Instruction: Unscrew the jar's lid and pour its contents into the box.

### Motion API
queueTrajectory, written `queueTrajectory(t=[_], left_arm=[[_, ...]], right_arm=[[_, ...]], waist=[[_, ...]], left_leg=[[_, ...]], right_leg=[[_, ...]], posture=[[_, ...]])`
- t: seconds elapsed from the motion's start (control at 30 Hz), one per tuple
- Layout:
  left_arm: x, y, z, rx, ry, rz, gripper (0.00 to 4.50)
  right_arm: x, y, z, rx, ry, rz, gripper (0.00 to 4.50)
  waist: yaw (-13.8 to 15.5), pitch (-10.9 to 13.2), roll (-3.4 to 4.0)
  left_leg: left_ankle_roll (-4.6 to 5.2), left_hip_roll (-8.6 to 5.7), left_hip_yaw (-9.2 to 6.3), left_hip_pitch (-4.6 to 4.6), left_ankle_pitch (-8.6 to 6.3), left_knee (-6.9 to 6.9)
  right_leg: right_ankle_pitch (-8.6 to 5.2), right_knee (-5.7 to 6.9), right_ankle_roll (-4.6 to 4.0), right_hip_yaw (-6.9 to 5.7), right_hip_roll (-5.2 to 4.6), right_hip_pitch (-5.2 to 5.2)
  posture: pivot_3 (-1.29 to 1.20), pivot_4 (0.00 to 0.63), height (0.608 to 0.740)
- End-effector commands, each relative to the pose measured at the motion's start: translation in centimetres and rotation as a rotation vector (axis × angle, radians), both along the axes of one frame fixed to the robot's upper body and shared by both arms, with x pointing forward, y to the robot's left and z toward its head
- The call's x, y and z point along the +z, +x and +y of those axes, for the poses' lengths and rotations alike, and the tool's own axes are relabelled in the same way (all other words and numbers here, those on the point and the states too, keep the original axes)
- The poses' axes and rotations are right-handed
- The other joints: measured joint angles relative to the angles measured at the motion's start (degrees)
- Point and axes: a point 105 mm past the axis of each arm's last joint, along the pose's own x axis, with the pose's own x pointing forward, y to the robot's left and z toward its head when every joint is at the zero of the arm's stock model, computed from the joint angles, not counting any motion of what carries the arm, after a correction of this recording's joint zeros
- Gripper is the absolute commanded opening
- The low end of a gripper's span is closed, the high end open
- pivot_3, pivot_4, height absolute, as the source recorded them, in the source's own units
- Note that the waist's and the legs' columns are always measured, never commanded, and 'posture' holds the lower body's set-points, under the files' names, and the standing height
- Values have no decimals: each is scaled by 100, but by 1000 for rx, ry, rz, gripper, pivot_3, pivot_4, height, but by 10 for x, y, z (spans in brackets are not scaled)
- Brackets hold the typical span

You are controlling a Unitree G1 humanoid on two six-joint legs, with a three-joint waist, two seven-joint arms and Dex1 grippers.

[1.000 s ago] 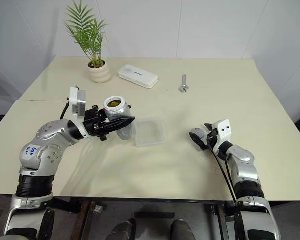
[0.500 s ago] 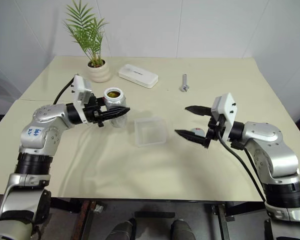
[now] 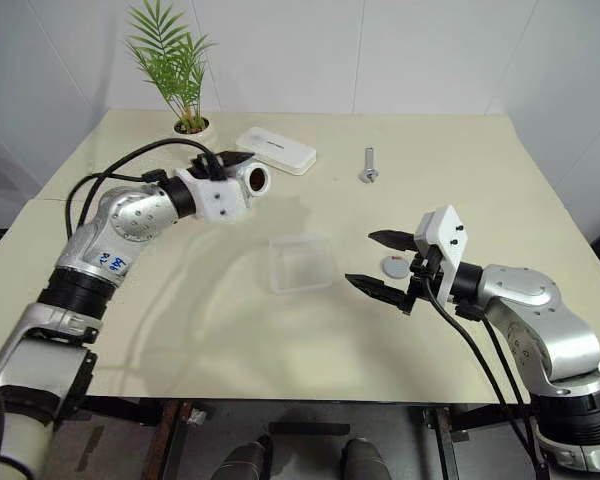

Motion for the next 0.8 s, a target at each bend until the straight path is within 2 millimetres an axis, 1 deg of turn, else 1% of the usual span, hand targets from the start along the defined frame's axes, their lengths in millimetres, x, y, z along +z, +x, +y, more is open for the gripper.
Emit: queueTrajectory(t=[0.03, 0.13, 0.23, 0.33, 0.43, 0.6, 0.7, 0.8], left_arm=[[-8, -6, -16, -72, 219, -257, 2007], [-9, 0, -17, -58, 280, -357, 2007], [-13, 0, -22, -79, 319, -411, 2007], [-16, 5, -24, -56, 320, -422, 2007], [-22, 12, -22, -8, 315, -386, 2007], [-32, 10, -23, 2, 300, -330, 2007], [-32, 11, -17, 20, 286, -310, 2007], [-27, 12, -6, 48, 183, -217, 2007]], right_arm=[[10, -4, 5, 9, 25, -46, 4471], [11, -3, 7, 6, 46, -48, 4471], [11, -3, 8, 3, 66, -46, 4471], [11, -2, 9, -1, 75, -46, 4471], [11, -3, 10, 3, 89, -47, 4471], [10, -4, 11, 10, 93, -47, 4471], [10, -4, 12, 17, 95, -46, 4471], [7, -7, 13, 35, 94, -38, 4471]], waist=[[5, 0, 0], [6, 0, -1], [3, 1, -1], [10, 1, -1], [-2, 1, -1], [-13, 0, -1], [-8, 0, -1], [-4, 0, -1]], left_leg=[[0, -2, 4, 1, 0, 0], [3, -4, 5, -1, 1, 4], [5, -4, 5, -2, 1, 4], [5, -4, 5, -2, 1, 3], [5, -4, 6, -2, 1, 3], [5, -4, 6, -1, 2, 4], [5, -4, 7, 0, 2, 5], [5, -4, 7, -1, 2, 7]], right_leg=[[1, 1, 3, 3, -1, 0], [5, 2, 11, 6, -2, 0], [5, 6, 11, 6, -1, -2], [5, 6, 11, 6, -1, -3], [5, 8, 11, 6, -2, -3], [5, 14, 11, 7, -1, -4], [5, 15, 11, 8, -1, -5], [5, 17, 11, 8, -1, -5]], posture=[[0, 150, 740], [0, 150, 740], [0, 150, 740], [0, 150, 740], [0, 150, 740], [0, 150, 740], [0, 150, 740], [0, 150, 740]])
